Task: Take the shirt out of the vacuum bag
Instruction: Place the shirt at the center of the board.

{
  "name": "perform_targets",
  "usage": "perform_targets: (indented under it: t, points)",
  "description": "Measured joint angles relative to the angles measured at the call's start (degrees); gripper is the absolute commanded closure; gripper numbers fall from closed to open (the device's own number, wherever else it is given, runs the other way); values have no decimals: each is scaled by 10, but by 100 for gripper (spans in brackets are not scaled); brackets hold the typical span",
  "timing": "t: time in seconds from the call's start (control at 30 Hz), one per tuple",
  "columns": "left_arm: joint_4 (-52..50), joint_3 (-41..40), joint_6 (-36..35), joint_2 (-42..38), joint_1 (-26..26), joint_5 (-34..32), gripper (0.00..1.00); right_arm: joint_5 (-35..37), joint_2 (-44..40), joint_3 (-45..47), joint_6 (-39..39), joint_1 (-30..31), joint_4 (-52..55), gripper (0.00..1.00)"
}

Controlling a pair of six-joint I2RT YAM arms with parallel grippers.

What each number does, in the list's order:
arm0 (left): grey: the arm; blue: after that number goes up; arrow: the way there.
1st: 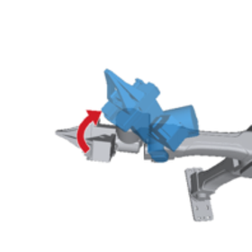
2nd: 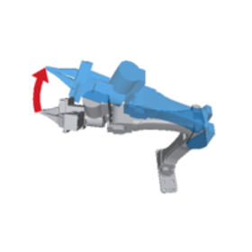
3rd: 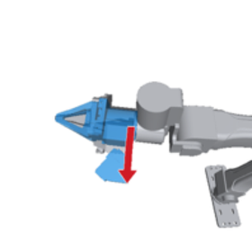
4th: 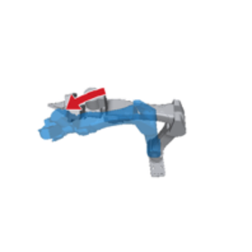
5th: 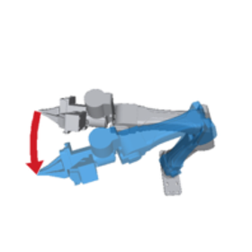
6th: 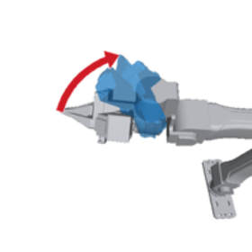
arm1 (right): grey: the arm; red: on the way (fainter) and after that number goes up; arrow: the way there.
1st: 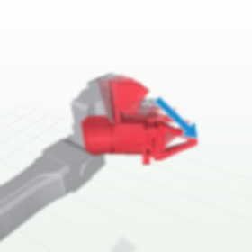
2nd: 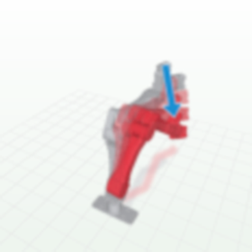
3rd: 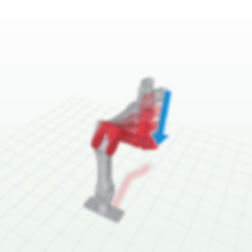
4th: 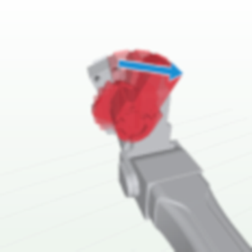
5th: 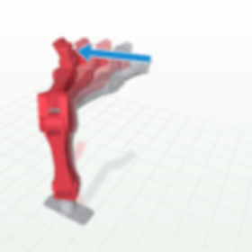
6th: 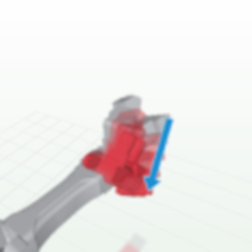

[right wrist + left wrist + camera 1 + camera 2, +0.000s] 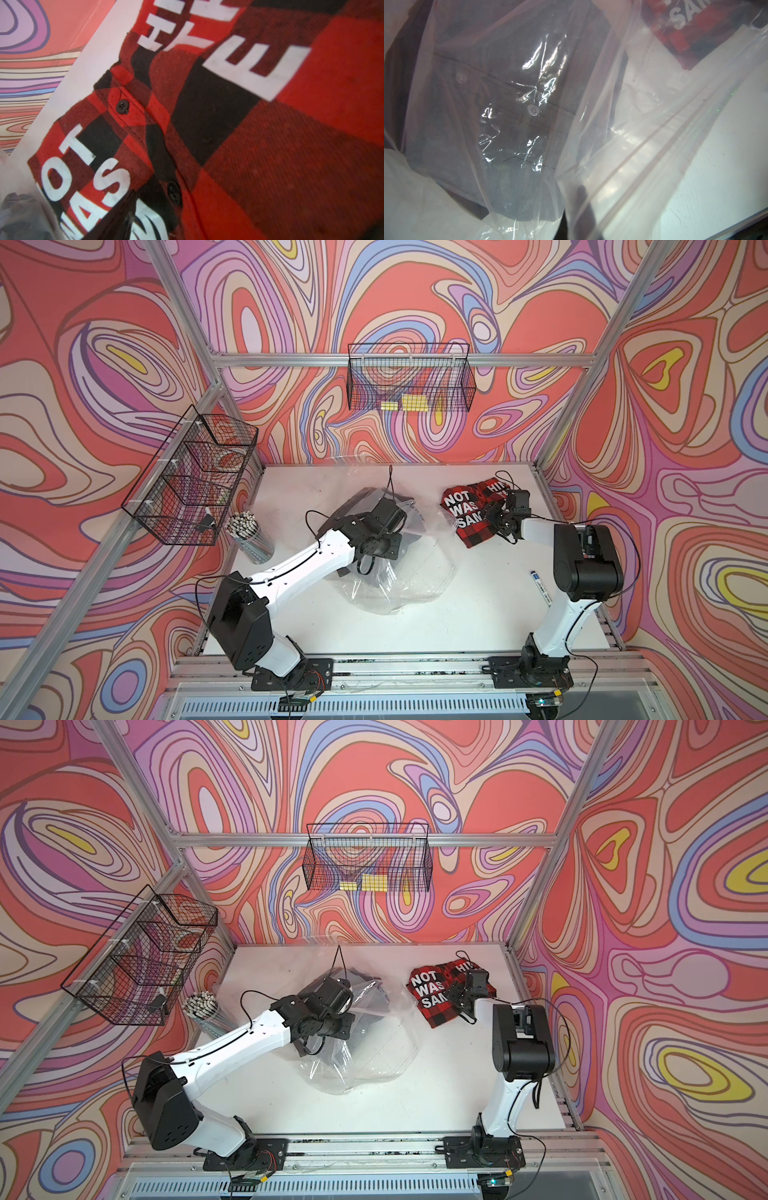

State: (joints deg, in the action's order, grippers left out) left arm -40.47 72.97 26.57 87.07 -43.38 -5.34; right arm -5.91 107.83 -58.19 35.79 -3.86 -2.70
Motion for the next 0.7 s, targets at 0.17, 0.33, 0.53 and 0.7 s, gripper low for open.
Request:
perform_targets:
  t: [0.17, 0.33, 0.53, 0.7]
  points:
    - [0, 0, 0, 0, 0, 0, 100, -17, -1, -3, 16, -14, 5, 11]
    - [-1, 3, 0, 0, 0, 0, 100, -46, -56, 17, 48, -17, 30, 2]
    - [-2, 21, 3, 2, 0, 12, 100, -36, -226, 51, 72, -12, 82, 2]
    - [-2, 44, 7, 13, 0, 30, 100, -22, -332, 65, 77, -5, 119, 2]
